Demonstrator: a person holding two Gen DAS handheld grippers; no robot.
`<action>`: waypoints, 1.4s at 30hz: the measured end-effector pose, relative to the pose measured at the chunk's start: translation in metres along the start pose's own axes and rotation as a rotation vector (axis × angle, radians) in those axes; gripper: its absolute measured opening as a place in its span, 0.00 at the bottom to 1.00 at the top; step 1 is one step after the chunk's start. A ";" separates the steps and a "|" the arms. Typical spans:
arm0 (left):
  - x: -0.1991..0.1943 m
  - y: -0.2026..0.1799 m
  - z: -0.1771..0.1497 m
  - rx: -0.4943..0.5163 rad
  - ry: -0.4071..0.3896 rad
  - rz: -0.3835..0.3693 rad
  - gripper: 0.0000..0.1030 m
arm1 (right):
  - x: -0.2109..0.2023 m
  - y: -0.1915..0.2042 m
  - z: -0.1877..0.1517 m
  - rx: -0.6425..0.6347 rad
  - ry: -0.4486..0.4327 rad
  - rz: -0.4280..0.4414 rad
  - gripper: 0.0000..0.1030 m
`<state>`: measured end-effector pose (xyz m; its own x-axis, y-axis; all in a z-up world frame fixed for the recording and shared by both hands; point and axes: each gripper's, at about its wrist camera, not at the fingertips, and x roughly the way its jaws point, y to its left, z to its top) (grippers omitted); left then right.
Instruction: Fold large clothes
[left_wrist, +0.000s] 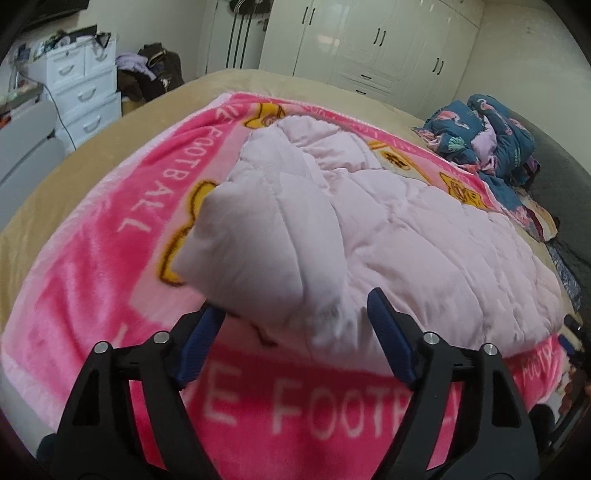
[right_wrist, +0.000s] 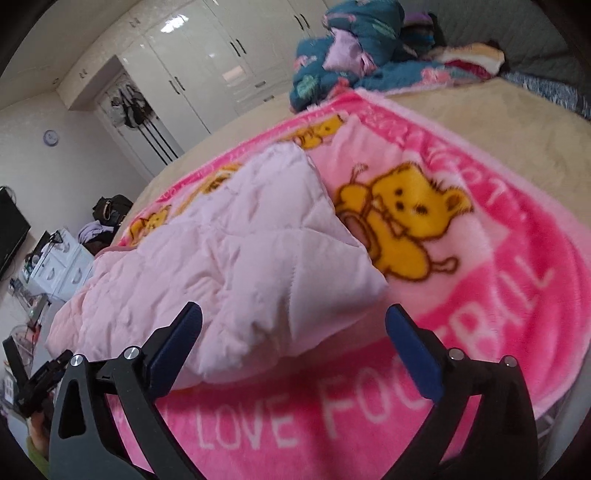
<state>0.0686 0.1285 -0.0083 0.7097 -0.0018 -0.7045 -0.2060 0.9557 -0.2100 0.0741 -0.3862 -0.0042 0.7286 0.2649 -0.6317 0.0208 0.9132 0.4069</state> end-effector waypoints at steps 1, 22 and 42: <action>-0.007 0.000 -0.002 0.007 -0.013 -0.001 0.80 | -0.008 0.003 -0.002 -0.015 -0.013 0.000 0.96; -0.078 -0.064 -0.077 0.147 -0.102 -0.120 0.91 | -0.090 0.081 -0.087 -0.318 -0.078 0.024 0.96; -0.080 -0.095 -0.094 0.216 -0.103 -0.149 0.91 | -0.075 0.112 -0.116 -0.385 -0.011 0.077 0.96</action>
<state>-0.0317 0.0101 0.0039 0.7886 -0.1275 -0.6015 0.0460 0.9878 -0.1490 -0.0575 -0.2679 0.0125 0.7255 0.3358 -0.6007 -0.2914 0.9407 0.1739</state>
